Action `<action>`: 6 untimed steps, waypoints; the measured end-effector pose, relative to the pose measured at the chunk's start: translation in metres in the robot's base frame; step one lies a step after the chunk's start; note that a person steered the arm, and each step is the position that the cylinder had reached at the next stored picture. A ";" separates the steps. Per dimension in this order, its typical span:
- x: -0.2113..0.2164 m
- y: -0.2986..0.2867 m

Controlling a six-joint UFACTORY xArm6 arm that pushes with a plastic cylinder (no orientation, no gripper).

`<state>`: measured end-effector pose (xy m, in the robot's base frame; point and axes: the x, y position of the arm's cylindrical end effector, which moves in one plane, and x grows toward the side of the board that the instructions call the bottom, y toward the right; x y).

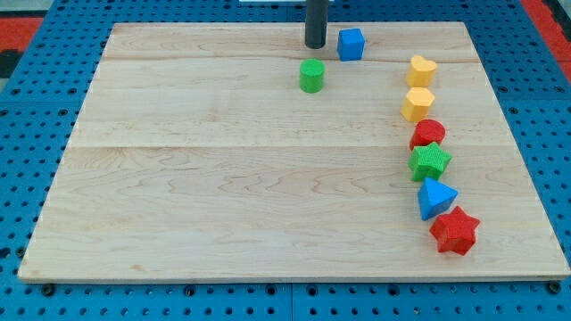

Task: Move the cube towards the heart

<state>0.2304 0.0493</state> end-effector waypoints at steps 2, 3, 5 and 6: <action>0.004 0.082; 0.012 0.116; 0.025 0.140; 0.035 0.153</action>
